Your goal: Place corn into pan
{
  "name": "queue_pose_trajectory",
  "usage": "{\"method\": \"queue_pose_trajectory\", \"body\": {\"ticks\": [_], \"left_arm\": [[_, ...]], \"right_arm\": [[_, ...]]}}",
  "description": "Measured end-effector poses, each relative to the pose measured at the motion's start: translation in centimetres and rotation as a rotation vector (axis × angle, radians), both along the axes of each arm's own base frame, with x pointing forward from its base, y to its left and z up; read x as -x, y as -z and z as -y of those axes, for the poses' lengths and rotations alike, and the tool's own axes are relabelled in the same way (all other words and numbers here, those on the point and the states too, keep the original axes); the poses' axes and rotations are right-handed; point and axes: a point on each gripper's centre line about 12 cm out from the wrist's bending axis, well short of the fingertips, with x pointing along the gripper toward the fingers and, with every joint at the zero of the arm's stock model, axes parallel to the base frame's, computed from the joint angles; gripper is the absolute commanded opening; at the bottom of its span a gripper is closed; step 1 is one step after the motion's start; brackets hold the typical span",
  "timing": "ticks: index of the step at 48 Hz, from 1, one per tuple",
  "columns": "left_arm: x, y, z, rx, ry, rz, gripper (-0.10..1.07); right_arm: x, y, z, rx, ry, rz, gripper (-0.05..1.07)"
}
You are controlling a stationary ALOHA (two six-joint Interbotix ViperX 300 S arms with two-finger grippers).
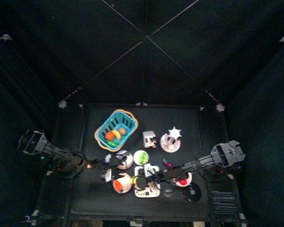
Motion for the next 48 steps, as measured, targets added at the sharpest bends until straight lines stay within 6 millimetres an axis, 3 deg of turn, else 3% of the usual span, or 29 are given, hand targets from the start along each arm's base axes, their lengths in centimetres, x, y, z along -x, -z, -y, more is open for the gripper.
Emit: {"method": "queue_pose_trajectory", "body": {"ticks": [19,32,48], "left_arm": [[1.2,-0.2,0.1,0.015,0.021,0.002,1.01],[3.3,0.1,-0.7,0.007,0.010,0.009,1.01],[3.9,0.1,-1.2,0.001,-0.004,0.019,1.01]], "right_arm": [[-1.3,-1.0,-0.3,0.012,-0.033,0.064,0.64],[-3.9,0.2,-0.6,0.004,-0.057,0.103,0.64],[-6.7,2.2,-0.9,-0.029,-0.062,0.131,0.65]]}}
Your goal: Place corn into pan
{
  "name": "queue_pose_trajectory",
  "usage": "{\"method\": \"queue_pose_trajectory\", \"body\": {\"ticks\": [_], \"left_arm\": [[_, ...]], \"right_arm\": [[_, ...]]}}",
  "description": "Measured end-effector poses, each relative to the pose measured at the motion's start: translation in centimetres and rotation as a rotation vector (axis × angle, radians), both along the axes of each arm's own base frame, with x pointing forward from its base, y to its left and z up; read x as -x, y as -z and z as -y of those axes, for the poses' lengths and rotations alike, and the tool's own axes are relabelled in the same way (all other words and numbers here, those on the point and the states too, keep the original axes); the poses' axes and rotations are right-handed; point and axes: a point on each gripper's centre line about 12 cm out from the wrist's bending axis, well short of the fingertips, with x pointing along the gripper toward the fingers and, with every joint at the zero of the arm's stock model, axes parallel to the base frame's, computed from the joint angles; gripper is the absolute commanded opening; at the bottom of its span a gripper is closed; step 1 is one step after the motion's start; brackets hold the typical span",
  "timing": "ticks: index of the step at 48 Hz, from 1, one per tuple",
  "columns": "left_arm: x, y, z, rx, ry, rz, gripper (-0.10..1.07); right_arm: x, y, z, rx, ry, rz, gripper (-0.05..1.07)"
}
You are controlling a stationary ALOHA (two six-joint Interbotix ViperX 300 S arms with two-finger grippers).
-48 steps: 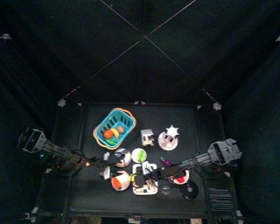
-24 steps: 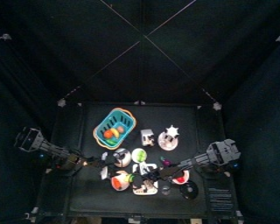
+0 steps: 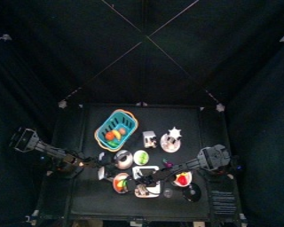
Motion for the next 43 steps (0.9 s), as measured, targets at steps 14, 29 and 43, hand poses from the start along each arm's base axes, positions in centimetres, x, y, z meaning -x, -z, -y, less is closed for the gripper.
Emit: {"method": "queue_pose_trajectory", "body": {"ticks": [14,29,43], "left_arm": [[0.00,0.00,0.00,0.000,0.000,0.000,1.01],[0.00,0.00,0.00,0.000,0.000,0.000,1.01],[0.00,0.00,0.00,0.000,0.000,0.000,1.01]], "right_arm": [[-0.76,0.70,0.45,-0.063,0.053,-0.016,0.84],[-0.78,0.78,0.53,-0.058,0.051,-0.017,0.90],[-0.64,0.89,0.68,-0.035,0.048,-0.029,0.90]]}}
